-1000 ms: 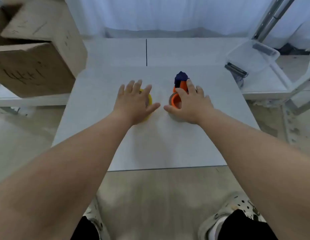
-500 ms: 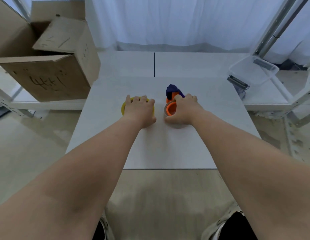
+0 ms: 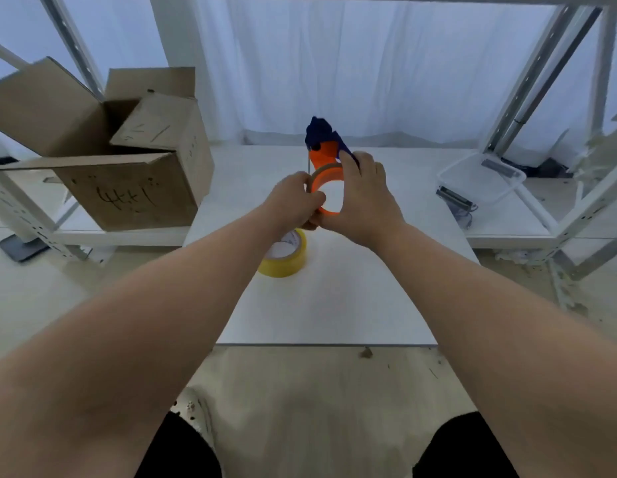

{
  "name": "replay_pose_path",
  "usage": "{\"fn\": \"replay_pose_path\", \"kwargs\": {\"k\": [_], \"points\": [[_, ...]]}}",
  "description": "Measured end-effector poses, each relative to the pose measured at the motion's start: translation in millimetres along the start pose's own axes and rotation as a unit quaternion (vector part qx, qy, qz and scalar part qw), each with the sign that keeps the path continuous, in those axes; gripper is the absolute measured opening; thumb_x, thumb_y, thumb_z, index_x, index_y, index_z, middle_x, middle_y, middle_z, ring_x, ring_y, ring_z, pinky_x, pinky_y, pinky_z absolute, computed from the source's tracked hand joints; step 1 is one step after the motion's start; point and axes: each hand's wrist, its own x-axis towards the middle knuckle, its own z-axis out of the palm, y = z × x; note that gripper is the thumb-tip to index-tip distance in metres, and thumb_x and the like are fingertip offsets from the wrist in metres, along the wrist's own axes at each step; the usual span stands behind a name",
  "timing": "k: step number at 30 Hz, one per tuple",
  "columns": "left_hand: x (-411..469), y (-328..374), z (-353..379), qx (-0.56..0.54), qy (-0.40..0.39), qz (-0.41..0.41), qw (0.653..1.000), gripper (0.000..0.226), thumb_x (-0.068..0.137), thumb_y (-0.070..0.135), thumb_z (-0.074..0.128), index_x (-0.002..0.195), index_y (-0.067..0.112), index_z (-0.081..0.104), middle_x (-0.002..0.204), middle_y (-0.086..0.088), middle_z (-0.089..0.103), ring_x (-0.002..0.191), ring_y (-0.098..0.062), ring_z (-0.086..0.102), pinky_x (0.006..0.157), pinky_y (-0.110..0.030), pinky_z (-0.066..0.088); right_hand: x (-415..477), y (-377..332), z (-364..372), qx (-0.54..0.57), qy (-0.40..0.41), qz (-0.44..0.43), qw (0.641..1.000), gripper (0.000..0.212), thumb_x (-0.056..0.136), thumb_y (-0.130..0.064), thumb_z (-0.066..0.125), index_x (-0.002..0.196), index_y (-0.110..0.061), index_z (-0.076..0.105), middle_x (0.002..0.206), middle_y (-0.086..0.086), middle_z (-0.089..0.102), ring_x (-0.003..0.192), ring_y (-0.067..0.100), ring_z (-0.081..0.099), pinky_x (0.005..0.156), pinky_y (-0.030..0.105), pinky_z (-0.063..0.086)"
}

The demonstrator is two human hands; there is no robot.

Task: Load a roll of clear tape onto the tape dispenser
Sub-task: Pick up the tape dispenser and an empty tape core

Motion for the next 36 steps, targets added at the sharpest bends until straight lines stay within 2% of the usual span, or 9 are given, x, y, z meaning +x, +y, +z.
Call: {"fn": "replay_pose_path", "kwargs": {"k": [4, 7, 12, 15, 19, 24, 27, 32, 36], "points": [[-5, -7, -8, 0.068, 0.048, 0.035, 0.996, 0.016, 0.090, 0.008, 0.044, 0.105, 0.011, 0.049, 0.080, -0.006, 0.057, 0.060, -0.021, 0.062, 0.058, -0.025, 0.057, -4, -3, -2, 0.069, -0.044, -0.003, 0.997, 0.081, 0.079, -0.035, 0.067, 0.147, -0.021, 0.025, 0.150, 0.004, 0.023, 0.132, 0.029, 0.028, 0.104, 0.039, 0.035], [-5, -11, -12, 0.148, 0.054, 0.053, 0.986, 0.014, 0.091, 0.009, 0.045, 0.104, 0.012, 0.049, 0.075, 0.001, 0.051, 0.057, -0.012, 0.052, 0.039, -0.009, 0.041, -9, -1, 1, 0.099, -0.051, -0.012, 0.994, 0.072, 0.085, -0.025, 0.060, 0.147, -0.023, 0.023, 0.150, 0.002, 0.027, 0.121, 0.024, 0.045, 0.100, 0.037, 0.042], [-3, -17, -16, 0.261, 0.049, 0.093, 0.960, 0.031, 0.088, 0.008, 0.048, 0.118, 0.012, 0.054, 0.097, -0.008, 0.061, 0.079, -0.020, 0.053, 0.068, -0.028, 0.038, -8, 7, -1, 0.267, -0.043, 0.113, 0.956, 0.082, 0.090, -0.020, 0.061, 0.151, -0.020, 0.007, 0.135, 0.010, 0.048, 0.108, 0.022, 0.057, 0.089, 0.033, 0.048], [-5, -19, -13, 0.279, 0.053, 0.113, 0.952, 0.034, 0.088, 0.006, 0.048, 0.120, 0.015, 0.055, 0.103, -0.008, 0.065, 0.081, -0.020, 0.054, 0.070, -0.028, 0.038, -7, 14, 0, 0.301, -0.064, 0.180, 0.934, 0.077, 0.088, -0.026, 0.064, 0.149, -0.016, 0.017, 0.129, 0.012, 0.053, 0.106, 0.027, 0.058, 0.085, 0.040, 0.055], [-8, -13, -3, 0.294, 0.064, 0.138, 0.944, 0.036, 0.089, 0.006, 0.047, 0.123, 0.015, 0.054, 0.102, -0.008, 0.065, 0.080, -0.019, 0.053, 0.070, -0.027, 0.038, -9, 15, 9, 0.340, -0.090, 0.218, 0.911, 0.076, 0.089, -0.021, 0.062, 0.148, -0.022, 0.013, 0.115, 0.002, 0.049, 0.098, 0.026, 0.058, 0.062, 0.027, 0.051], [-1, -9, 1, 0.118, 0.145, 0.056, 0.981, 0.038, 0.087, 0.025, 0.062, 0.121, 0.008, 0.055, 0.108, -0.008, 0.066, 0.092, -0.022, 0.062, 0.077, -0.029, 0.048, -2, 16, 8, 0.360, 0.002, 0.226, 0.905, 0.081, 0.090, -0.016, 0.059, 0.150, -0.022, 0.005, 0.116, 0.000, 0.046, 0.105, 0.026, 0.055, 0.089, 0.043, 0.053], [-3, -6, 7, 0.051, 0.107, 0.037, 0.992, 0.043, 0.086, 0.022, 0.065, 0.125, 0.011, 0.053, 0.106, -0.008, 0.065, 0.086, -0.021, 0.063, 0.075, -0.028, 0.051, -2, 13, 6, 0.373, 0.052, 0.215, 0.901, 0.078, 0.089, -0.016, 0.060, 0.149, -0.019, 0.010, 0.112, -0.005, 0.046, 0.105, 0.023, 0.055, 0.095, 0.046, 0.052], [-6, -6, 2, -0.023, 0.062, -0.004, 0.998, 0.047, 0.092, 0.013, 0.057, 0.136, 0.021, 0.042, 0.111, -0.009, 0.062, 0.072, -0.018, 0.067, 0.050, -0.019, 0.056, -11, 18, -9, 0.367, -0.003, 0.162, 0.916, 0.073, 0.092, -0.022, 0.059, 0.149, -0.024, 0.013, 0.126, -0.002, 0.047, 0.118, 0.025, 0.052, 0.100, 0.042, 0.048], [-7, -11, -14, 0.029, 0.099, 0.068, 0.992, 0.044, 0.091, 0.005, 0.053, 0.133, 0.017, 0.048, 0.112, -0.005, 0.056, 0.082, -0.023, 0.063, 0.062, -0.030, 0.058, -18, 24, -20, 0.272, -0.068, 0.107, 0.954, 0.075, 0.092, -0.027, 0.059, 0.152, -0.024, 0.014, 0.118, -0.008, 0.042, 0.108, 0.013, 0.045, 0.099, 0.036, 0.044]]}}
